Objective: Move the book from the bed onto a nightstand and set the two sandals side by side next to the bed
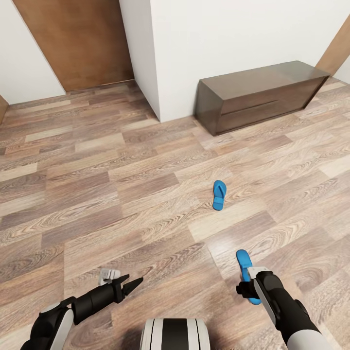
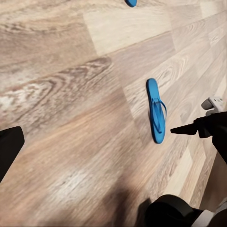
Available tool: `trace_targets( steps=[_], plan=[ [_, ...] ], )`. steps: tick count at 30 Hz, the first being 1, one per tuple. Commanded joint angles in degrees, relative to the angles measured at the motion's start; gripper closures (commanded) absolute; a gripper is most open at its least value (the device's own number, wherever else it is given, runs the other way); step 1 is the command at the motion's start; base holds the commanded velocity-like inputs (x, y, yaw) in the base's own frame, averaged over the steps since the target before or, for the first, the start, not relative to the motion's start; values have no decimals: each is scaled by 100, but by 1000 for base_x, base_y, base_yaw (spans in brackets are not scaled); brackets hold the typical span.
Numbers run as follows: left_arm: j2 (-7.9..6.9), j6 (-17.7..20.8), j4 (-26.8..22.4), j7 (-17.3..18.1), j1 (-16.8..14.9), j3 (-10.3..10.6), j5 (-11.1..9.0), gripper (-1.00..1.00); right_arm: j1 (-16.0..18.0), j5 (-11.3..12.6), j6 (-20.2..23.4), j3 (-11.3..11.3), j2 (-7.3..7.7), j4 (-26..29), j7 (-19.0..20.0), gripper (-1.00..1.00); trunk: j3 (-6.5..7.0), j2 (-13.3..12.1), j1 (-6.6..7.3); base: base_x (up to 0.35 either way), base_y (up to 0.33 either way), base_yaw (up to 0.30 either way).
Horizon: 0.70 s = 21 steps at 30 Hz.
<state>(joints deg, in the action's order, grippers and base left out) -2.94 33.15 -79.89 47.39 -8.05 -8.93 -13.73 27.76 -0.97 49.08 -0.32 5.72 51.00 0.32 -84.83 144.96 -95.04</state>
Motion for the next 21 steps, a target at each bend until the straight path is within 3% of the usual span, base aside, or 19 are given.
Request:
trace_targets(
  steps=[1, 13, 21],
  plan=[
    [2, 42, 0, 7, -3, -3, -30, -100, 1, -9, 24, -3, 0, 7, 3, -100, -26, 3, -1, 0, 0, 0],
    [4, 38, 0, 7, -1, -3, -33, -100, 1, -9, 22, -3, -8, 7, 3, -100, -26, 3, -1, 6, 0, 0],
    [4, 32, 13, -1, -1, -3, -27, -100, 1, -8, 21, -3, -17, 7, -4, -100, -26, 3, -1, 137, -33, 0]
  ],
)
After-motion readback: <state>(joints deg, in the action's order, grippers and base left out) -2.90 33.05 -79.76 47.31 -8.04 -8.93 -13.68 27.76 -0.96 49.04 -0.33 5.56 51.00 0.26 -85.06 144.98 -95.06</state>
